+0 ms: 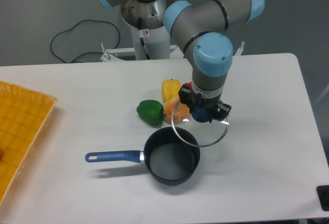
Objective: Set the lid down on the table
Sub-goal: 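Carry the glass lid away from the peppers, lowering it toward the table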
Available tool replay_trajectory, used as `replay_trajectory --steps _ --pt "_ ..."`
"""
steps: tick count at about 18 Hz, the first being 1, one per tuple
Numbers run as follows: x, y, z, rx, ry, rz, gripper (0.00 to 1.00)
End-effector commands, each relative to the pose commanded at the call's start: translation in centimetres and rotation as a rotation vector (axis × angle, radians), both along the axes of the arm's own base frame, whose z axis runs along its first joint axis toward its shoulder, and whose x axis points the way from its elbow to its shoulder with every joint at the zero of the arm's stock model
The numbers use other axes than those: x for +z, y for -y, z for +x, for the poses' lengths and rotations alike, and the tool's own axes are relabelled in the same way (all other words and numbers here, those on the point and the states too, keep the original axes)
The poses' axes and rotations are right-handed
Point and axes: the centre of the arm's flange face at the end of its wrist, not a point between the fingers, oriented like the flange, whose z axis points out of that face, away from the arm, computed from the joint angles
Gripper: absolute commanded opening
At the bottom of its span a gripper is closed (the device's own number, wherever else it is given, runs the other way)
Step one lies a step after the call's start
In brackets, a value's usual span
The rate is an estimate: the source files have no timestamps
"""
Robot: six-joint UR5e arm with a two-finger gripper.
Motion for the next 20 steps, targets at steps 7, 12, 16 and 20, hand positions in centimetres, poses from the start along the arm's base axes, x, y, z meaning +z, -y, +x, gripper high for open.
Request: replay_trajectory --steps 7,12,16,20 --pt "0.1 2.8 -2.9 0.02 -0.003 0.015 0.57" --pt "-0.5 5.5 -6.0 -0.017 -0.026 0.018 0.57" --pt "-2.1 6.6 -7.8 -0.054 -0.021 0.011 0.57" --pt "-3.9 6.8 -8.7 -0.051 -0.012 -0.003 0.57"
